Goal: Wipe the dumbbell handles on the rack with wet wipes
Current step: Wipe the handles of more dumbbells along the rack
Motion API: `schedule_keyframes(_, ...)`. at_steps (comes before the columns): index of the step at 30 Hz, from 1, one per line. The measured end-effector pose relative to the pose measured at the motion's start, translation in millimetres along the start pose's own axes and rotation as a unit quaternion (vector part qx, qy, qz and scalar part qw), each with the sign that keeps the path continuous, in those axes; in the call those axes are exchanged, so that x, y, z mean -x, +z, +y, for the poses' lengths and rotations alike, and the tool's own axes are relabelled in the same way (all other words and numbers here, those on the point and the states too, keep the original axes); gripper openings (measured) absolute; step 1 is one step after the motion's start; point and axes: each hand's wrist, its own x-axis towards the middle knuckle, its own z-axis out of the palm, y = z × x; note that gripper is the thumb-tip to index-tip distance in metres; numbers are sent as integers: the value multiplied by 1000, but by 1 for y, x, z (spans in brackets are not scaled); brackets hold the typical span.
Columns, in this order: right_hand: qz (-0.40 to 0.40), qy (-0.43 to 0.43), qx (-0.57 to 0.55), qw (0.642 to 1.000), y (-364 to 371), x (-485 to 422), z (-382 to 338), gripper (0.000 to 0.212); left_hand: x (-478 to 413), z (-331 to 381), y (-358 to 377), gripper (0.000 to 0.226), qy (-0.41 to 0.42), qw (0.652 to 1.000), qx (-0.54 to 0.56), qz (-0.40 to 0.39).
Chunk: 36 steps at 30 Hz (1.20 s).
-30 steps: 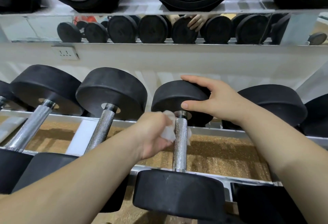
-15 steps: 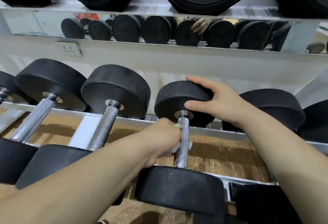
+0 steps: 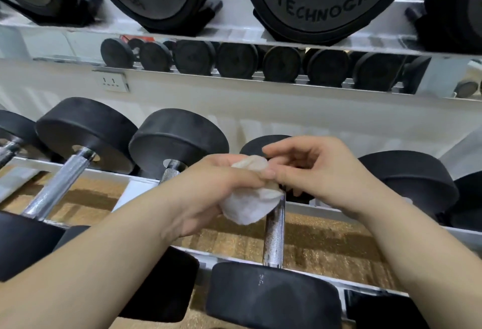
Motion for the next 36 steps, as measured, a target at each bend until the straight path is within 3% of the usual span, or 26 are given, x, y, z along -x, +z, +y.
schedule_keyframes(4, -85, 50, -40, 994, -3, 3, -6, 25, 3, -2, -7, 28, -11, 999, 8, -45)
schedule_keyframes(8, -74, 92, -96, 988, -10, 1, -5, 20, 1, -4, -20, 33, -82, 995, -34, -40)
schedule_keyframes(10, -67, 102, -165, 979, -11, 1, -7, 17, 2, -5, -24, 47, -107, 991, -5, -82)
schedule_keyframes(12, -65, 109, -230, 965, -13, 1, -9, 17, 2, -3, -24, 46, -96, 989, 31, -104)
schedule_keyframes(15, -83, 108, -264, 955, -15, 1, -7, 32, 2, 4, -20, 19, -52, 984, 156, -68)
schedule_keyframes(17, -90, 115, -274, 951, -15, 1, -5, 42, -1, 5, -17, 9, -26, 952, 303, -27)
schedule_keyframes(18, -86, 121, -280, 949, -13, 1, -4, 45, -2, 3, -14, 14, -13, 927, 374, -26)
schedule_keyframes(20, -64, 127, -319, 937, -9, 0, -5, 42, -6, -4, -6, 53, 11, 884, 464, -58)
schedule_keyframes(22, -28, 121, -366, 922, -6, 0, -7, 36, -8, -13, 8, 85, -20, 902, 428, -57)
schedule_keyframes(25, 1, 98, -397, 913, -4, 1, -8, 35, -4, -21, 27, 84, -74, 945, 305, -88)
schedule_keyframes(28, -7, 101, -383, 918, -2, 2, -7, 37, 0, -16, 42, 88, -56, 946, 290, -134)
schedule_keyframes(32, -29, 127, -323, 937, 0, 2, -5, 40, -2, -1, 47, 62, -51, 937, 346, -15)
schedule_keyframes(36, -15, 140, -312, 940, -1, 0, -5, 40, -7, -6, 36, 56, -34, 954, 283, 88)
